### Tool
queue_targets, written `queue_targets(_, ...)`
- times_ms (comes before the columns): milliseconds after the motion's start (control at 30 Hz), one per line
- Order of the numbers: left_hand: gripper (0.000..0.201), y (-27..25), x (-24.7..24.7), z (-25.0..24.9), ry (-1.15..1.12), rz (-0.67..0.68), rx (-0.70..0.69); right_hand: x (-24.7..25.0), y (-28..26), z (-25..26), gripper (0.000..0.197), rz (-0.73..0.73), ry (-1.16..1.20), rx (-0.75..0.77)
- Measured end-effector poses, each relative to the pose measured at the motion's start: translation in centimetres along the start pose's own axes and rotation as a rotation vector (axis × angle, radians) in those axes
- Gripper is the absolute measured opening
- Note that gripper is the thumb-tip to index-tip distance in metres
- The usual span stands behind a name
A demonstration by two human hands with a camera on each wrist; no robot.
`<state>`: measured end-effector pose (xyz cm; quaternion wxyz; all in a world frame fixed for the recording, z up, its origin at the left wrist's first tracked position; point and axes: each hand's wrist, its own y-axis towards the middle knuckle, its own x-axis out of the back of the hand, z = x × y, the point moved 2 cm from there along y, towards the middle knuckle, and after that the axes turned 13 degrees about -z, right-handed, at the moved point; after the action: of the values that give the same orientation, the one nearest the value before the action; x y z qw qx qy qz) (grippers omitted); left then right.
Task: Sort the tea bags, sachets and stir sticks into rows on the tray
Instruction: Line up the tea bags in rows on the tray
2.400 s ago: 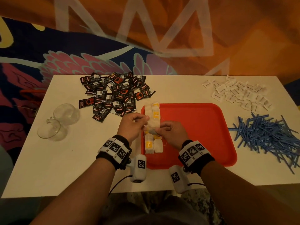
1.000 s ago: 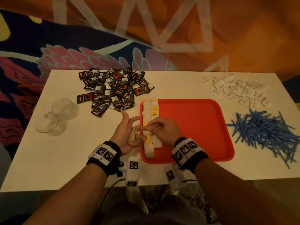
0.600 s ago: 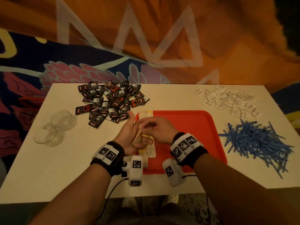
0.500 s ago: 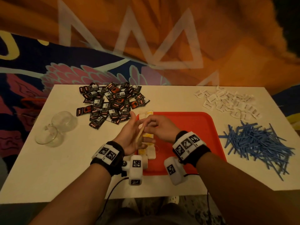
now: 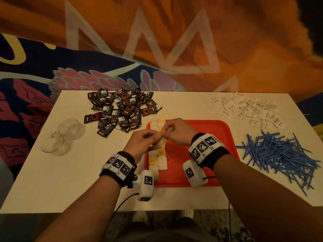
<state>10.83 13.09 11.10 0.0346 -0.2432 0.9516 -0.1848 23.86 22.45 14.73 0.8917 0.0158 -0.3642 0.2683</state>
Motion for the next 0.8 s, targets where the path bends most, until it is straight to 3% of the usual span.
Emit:
queue_targets(133, 0.008, 0.3, -0.2, 0.8, -0.024, -0.044, 0.028, -0.4, -0.1, -1.2, 0.009, -0.049, 0.012, -0.033)
queue_targets(267, 0.005, 0.9, -0.1, 2.1, -0.123, -0.183, 0.201, -2.3, -0.7, -3.6, 0.01, -0.163, 0.258, -0.241)
queue_targets(400, 0.013, 1.1, -0.2, 3.5, -0.234, -0.258, 0.403, -5.2, -2.3, -4.8, 0.015, -0.117, 0.542, -0.43)
queue_targets(533, 0.013, 0.8, -0.6, 4.9, -0.266, -0.267, 0.465, -7.3, -2.6, -5.7, 0.01, -0.166, 0.641, -0.486)
queue_targets(700, 0.013, 0.6, 0.4, 7.1, -0.119, -0.323, 0.41, -8.5, -2.8, -7.8, 0.011, -0.109, 0.489, -0.495)
queue_targets(800, 0.003, 0.7, 2.2, 8.6, 0.314, -0.383, 0.145, -9.0, -3.0, -9.5, 0.009, -0.03, 0.145, -0.4)
